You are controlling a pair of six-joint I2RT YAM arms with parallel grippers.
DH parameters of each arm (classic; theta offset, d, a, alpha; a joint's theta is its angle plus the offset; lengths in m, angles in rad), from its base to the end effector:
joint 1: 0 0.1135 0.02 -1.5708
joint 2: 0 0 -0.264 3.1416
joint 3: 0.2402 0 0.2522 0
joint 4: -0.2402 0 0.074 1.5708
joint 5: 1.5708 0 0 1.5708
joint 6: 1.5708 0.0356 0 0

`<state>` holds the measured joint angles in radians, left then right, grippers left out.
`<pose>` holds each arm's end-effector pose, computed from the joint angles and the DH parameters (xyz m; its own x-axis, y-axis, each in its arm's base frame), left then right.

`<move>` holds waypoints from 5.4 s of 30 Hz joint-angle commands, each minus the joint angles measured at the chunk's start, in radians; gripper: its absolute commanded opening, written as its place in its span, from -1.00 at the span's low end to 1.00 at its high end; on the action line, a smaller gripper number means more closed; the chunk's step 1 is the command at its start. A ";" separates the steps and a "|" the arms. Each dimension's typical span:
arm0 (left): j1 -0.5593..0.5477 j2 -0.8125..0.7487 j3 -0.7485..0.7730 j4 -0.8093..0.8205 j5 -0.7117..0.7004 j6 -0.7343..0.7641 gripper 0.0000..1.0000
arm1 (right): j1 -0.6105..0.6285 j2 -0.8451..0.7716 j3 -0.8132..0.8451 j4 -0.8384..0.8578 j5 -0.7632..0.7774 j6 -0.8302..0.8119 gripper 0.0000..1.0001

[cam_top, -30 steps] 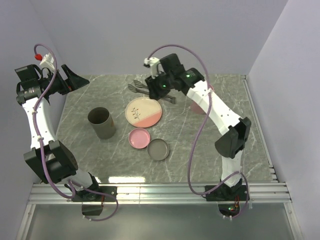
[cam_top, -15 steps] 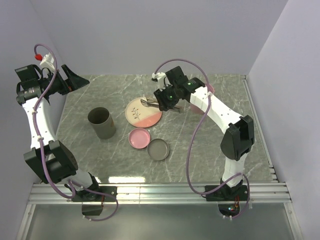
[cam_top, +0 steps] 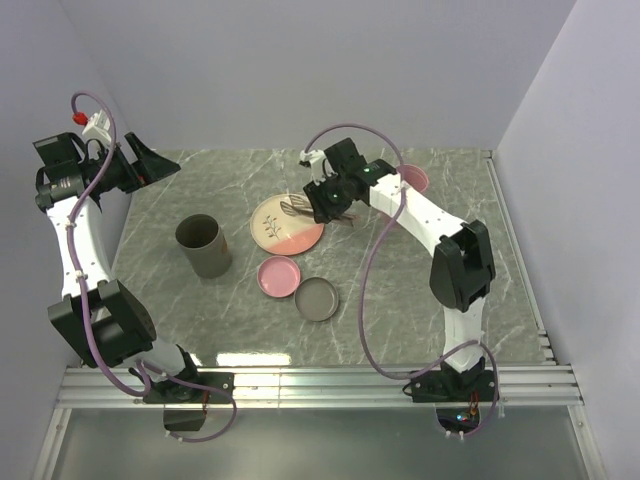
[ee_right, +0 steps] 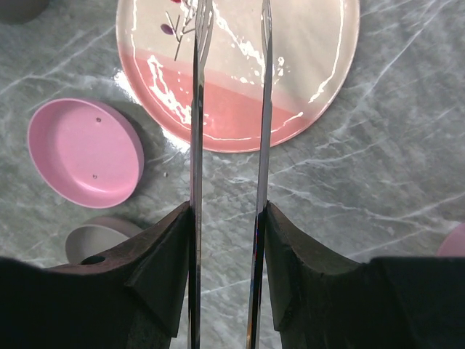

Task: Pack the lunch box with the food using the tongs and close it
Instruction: Place the clamp on the plate, then pick up the box lid from the center of the board.

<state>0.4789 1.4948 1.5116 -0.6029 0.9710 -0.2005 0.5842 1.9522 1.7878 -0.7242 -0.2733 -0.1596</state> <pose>0.2996 0.1224 0.3888 -0.5508 -0.4126 -0.7255 0.2454 0.7507 -0.6133 0.3601 0.2496 0.2936 -0.5323 -0.5354 -0.6558 -0.7674 0.6323 0.1066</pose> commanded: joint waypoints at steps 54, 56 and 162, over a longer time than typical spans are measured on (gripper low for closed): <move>0.004 -0.034 -0.021 0.032 0.023 0.021 0.99 | 0.032 0.269 0.051 0.052 0.011 -0.196 0.73; 0.004 -0.033 -0.018 0.032 0.025 0.018 0.99 | 0.032 0.272 0.061 0.046 0.011 -0.196 0.74; -0.028 -0.353 -0.363 0.158 0.138 0.251 0.86 | 0.445 -0.482 -0.869 0.382 -0.069 -0.854 -1.00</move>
<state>0.4557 1.1610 1.1072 -0.4522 1.1088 0.0582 1.0252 1.5669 0.8383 -0.3004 -0.2852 -1.0584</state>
